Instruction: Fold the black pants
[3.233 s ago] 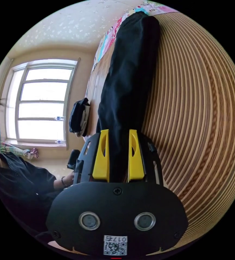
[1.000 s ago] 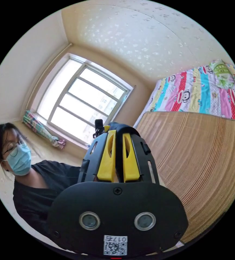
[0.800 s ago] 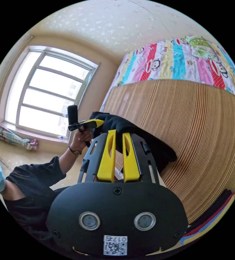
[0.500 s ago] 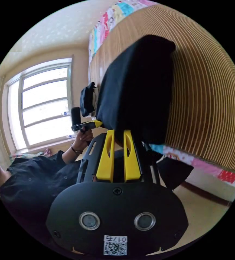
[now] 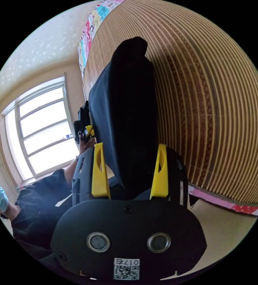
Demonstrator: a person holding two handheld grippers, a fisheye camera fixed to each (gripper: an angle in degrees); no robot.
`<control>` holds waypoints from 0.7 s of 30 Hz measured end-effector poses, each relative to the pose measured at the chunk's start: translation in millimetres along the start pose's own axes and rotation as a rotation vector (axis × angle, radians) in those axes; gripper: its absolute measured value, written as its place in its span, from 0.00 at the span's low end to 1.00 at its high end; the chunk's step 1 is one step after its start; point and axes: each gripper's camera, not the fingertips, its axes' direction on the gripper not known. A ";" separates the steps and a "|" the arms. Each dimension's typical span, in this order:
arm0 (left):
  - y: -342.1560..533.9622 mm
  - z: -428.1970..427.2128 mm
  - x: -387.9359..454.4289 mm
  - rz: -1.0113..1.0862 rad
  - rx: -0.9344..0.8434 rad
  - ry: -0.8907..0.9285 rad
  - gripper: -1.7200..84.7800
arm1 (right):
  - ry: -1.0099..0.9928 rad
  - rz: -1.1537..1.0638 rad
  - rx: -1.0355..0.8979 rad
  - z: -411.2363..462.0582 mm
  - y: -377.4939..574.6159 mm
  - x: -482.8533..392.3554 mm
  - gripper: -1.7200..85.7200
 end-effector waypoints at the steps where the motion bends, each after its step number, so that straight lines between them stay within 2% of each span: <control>1: -16.1 13.1 -3.3 0.003 -0.071 -0.015 0.26 | 0.007 -0.007 -0.024 7.9 -5.0 -2.0 0.27; 3: -32.4 26.4 -3.2 0.020 -0.130 -0.018 0.25 | 0.065 -0.033 -0.109 43.0 -15.0 -16.7 0.26; 5: -43.6 26.3 1.5 -0.001 -0.140 -0.050 0.22 | 0.167 -0.032 -0.078 53.5 -10.4 -31.9 0.23; 7: -47.2 24.7 10.0 0.004 -0.146 -0.083 0.20 | 0.180 -0.006 -0.061 56.6 -3.7 -39.3 0.21; 13: -46.8 61.5 27.6 -0.079 -0.198 0.007 0.18 | 0.233 0.063 0.003 45.5 37.3 -34.7 0.19; 21: -84.5 196.7 95.1 -0.176 -0.165 0.147 0.19 | 0.363 0.149 0.257 -83.6 69.9 10.4 0.18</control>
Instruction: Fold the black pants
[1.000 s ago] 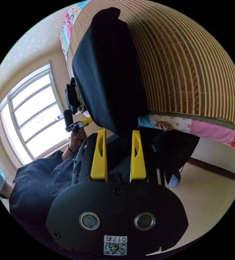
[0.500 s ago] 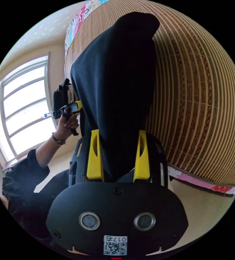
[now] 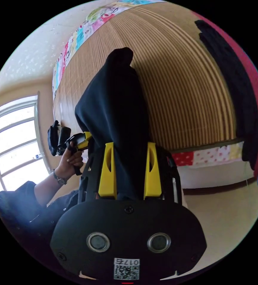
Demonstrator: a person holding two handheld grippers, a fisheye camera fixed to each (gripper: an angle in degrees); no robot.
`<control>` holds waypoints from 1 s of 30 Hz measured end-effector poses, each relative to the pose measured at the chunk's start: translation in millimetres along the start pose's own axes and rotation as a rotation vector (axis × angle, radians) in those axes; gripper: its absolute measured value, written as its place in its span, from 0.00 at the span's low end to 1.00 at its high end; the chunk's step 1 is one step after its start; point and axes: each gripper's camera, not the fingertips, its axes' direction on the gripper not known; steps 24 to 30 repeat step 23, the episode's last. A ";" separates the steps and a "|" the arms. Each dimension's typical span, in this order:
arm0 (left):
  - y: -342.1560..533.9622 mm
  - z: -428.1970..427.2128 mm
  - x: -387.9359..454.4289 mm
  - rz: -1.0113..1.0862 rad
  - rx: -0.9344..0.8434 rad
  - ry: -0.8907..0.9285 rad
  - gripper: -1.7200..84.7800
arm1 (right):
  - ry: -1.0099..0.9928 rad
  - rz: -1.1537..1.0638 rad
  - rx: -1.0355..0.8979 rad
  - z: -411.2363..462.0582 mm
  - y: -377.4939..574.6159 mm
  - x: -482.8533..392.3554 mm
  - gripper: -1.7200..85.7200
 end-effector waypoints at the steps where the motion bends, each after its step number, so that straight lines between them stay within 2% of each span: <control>1: -12.0 22.6 17.6 0.019 0.015 -0.005 0.19 | 0.028 0.003 0.009 -8.1 -1.7 4.2 0.17; 4: -38.8 75.7 57.7 0.034 0.071 0.010 0.19 | 0.253 0.005 0.144 -58.3 5.6 1.1 0.10; 6: -57.0 106.8 79.1 0.012 0.084 0.021 0.19 | 0.457 0.009 0.303 -94.6 24.2 -16.1 0.06; 8: -85.3 145.1 106.9 0.010 0.060 0.028 0.20 | 0.481 -0.003 0.339 -105.3 29.6 -21.2 0.04; 11: -121.2 171.5 134.7 0.010 -0.025 -0.018 0.20 | 0.368 -0.002 0.208 -91.3 12.4 -7.5 0.03; 16: -141.6 156.4 139.3 0.039 -0.221 -0.040 0.17 | 0.292 -0.003 -0.060 -47.8 -38.9 18.3 0.02; 18: -131.5 138.5 135.4 0.040 -0.309 -0.117 0.15 | 0.257 0.035 -0.185 -48.0 -69.3 20.5 0.02; 19: -119.1 121.5 132.7 0.035 -0.345 -0.213 0.14 | 0.258 0.041 -0.221 -50.9 -76.9 18.6 0.02; 21: -92.5 86.8 130.4 0.026 -0.350 -0.396 0.09 | 0.302 -0.027 -0.321 -68.4 -100.9 -3.9 0.02; 23: -47.9 30.7 123.9 -0.050 -0.278 -0.586 0.03 | 0.302 -0.086 -0.367 -83.4 -112.9 -26.8 0.03; 30: -47.9 30.7 123.9 -0.050 -0.278 -0.586 0.03 | 0.302 -0.086 -0.367 -83.4 -112.9 -26.8 0.03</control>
